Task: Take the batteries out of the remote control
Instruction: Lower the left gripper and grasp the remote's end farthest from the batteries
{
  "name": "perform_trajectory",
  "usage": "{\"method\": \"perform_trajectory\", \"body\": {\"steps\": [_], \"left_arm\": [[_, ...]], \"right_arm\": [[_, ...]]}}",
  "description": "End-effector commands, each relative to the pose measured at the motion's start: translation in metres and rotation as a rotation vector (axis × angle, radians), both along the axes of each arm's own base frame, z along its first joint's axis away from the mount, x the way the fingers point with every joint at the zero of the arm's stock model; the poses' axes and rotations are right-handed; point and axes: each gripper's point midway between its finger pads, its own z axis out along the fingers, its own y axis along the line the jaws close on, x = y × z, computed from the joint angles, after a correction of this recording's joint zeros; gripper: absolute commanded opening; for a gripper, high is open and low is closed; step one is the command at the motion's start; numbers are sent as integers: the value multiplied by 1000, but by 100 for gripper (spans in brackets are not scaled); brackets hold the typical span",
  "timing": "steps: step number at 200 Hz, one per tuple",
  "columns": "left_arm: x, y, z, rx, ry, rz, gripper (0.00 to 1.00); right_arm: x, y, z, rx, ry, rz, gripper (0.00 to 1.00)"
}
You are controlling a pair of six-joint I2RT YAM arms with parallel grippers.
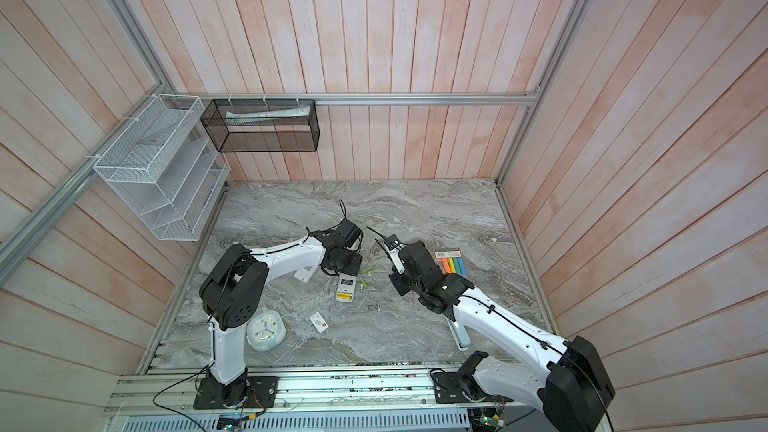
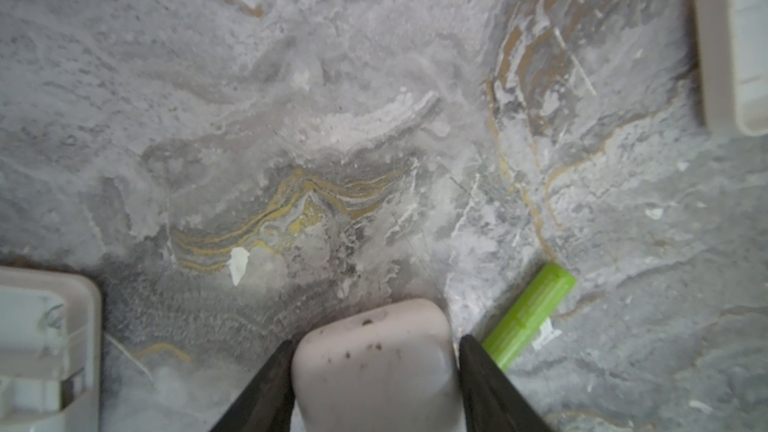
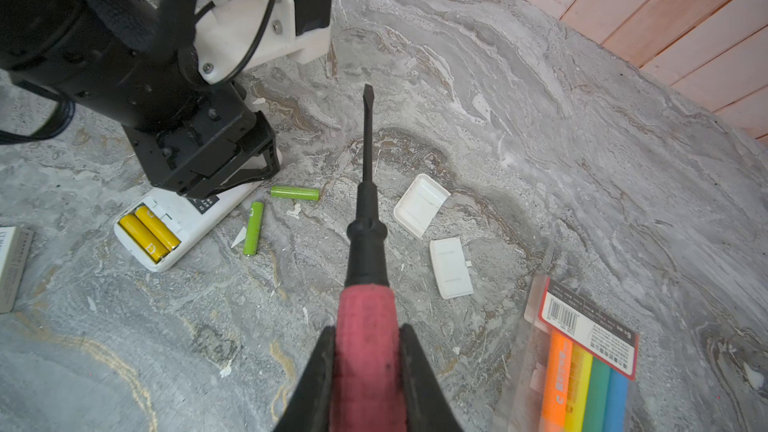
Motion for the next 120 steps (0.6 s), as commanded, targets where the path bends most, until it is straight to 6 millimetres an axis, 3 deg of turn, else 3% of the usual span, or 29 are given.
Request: {"method": "perform_trajectory", "body": {"steps": [1,57,120], "left_arm": [[-19,20,-17,96,72,-146,62],[-22,19,-14,43,93,-199,68],[-20,8,-10,-73,124,-114,71]], "right_arm": [[2,-4,12,-5,-24,-9,0],[-11,-9,16,-77,-9,62,0],[-61,19,37,-102,-102,413,0]]}}
